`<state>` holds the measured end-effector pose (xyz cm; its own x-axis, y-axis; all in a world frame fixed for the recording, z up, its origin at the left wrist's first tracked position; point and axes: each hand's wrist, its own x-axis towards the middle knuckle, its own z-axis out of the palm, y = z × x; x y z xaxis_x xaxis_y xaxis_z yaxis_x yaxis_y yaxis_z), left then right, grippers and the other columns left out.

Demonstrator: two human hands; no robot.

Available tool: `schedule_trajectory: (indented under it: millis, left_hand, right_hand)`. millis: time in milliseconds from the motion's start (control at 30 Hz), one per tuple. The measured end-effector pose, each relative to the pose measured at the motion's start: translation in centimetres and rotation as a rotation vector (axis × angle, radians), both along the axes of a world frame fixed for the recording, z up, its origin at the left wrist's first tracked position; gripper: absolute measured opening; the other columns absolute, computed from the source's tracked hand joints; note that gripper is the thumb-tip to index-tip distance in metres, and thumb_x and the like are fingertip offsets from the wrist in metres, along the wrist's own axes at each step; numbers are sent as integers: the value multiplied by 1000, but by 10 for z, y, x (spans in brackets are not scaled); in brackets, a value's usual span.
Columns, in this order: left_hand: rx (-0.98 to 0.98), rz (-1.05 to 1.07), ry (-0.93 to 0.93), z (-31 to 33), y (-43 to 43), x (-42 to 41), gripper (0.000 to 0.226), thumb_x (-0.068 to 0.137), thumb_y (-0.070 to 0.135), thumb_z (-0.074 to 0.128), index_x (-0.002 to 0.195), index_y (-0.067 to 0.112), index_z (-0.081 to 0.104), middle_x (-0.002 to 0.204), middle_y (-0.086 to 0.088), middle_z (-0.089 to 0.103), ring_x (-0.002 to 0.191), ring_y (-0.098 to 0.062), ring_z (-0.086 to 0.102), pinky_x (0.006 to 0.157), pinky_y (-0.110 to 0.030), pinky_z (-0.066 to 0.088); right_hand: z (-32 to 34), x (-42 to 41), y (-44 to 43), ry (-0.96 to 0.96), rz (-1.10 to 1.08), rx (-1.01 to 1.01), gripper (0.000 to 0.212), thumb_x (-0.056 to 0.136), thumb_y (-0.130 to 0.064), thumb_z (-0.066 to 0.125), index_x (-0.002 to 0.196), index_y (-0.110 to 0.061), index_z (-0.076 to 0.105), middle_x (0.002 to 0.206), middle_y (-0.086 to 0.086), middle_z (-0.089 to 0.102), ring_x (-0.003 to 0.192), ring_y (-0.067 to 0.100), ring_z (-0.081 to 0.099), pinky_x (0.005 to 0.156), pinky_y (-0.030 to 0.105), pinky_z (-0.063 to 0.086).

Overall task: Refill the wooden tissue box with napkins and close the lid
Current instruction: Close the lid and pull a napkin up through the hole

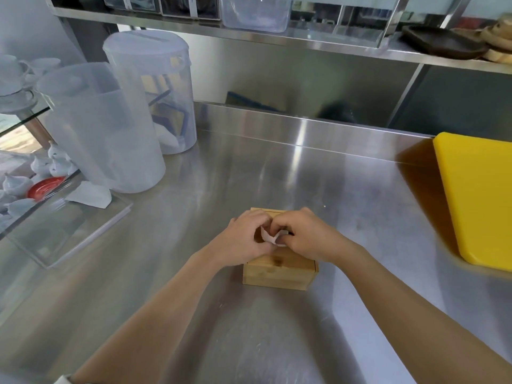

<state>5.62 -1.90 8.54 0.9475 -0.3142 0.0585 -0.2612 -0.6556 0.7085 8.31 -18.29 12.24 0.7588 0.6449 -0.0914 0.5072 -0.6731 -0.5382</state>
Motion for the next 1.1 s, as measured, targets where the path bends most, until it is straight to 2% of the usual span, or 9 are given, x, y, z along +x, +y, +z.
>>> schedule_trajectory:
  millis: [133, 233, 300, 367, 500, 733, 900, 1000, 1100]
  left_hand:
    - [-47, 20, -18, -8, 4, 1, 17, 77, 29, 72, 82, 15, 64, 101, 27, 49, 107, -14, 48, 91, -13, 31]
    - [-98, 17, 32, -4, 8, 2, 16, 74, 37, 68, 77, 23, 62, 95, 13, 63, 98, -18, 55, 89, -30, 42]
    - [-160, 34, 95, 3, 9, 3, 17, 77, 30, 70, 76, 14, 63, 87, -9, 67, 85, -28, 58, 81, -43, 45]
    - [-248, 49, 136, 7, 10, 4, 20, 78, 27, 69, 77, 8, 64, 83, -18, 64, 76, -31, 56, 72, -42, 44]
    - [-430, 81, 202, 7, 8, 2, 12, 83, 13, 67, 73, 12, 62, 75, -6, 60, 72, -13, 52, 68, -26, 40]
    - [-648, 198, 198, -2, 12, 2, 19, 81, -2, 65, 73, 15, 62, 64, 13, 68, 65, -2, 61, 68, -13, 48]
    - [-735, 328, 158, -1, 15, 3, 18, 81, -2, 65, 76, 16, 64, 60, 10, 67, 63, 0, 60, 68, -12, 47]
    - [-778, 345, 147, 2, 15, 4, 13, 80, 4, 67, 78, 17, 66, 71, 5, 67, 69, -4, 61, 74, -18, 50]
    - [-628, 245, 210, 3, 13, 4, 15, 70, 25, 77, 80, 23, 66, 81, 8, 65, 75, -2, 59, 74, -15, 47]
  right_hand:
    - [3, -1, -7, 16, -44, -6, 15, 87, -14, 56, 99, -19, 64, 96, 3, 61, 94, 12, 40, 86, 25, 21]
    - [7, 0, -23, 36, -91, -18, 16, 86, -17, 60, 101, -17, 65, 84, -2, 49, 80, -5, 34, 77, 20, 17]
    - [6, 1, -29, 80, -97, -24, 14, 85, -17, 62, 98, -15, 66, 81, -3, 49, 76, -1, 39, 76, 19, 21]
    - [4, 1, -32, 173, -112, 67, 9, 84, -11, 63, 92, -11, 66, 81, -1, 55, 71, 5, 45, 66, 15, 33]
    - [-1, -1, -31, 262, -195, 279, 6, 86, -2, 57, 88, -2, 62, 72, -3, 53, 57, -3, 47, 56, 9, 37]
    - [-8, 0, -34, 306, -244, 408, 9, 87, 1, 55, 84, -7, 57, 75, -1, 55, 66, 4, 49, 61, 9, 40]
    - [4, 3, -39, 285, -458, 799, 20, 80, 3, 64, 73, -15, 60, 68, 0, 55, 49, 1, 44, 49, 12, 38]
    - [9, 6, -39, 242, -435, 570, 14, 74, -16, 75, 84, -18, 65, 77, -5, 53, 58, 6, 40, 56, 14, 36]
    - [0, 6, -34, 260, -344, 262, 25, 71, -22, 77, 90, -9, 68, 78, -5, 50, 62, 6, 43, 58, 15, 34]
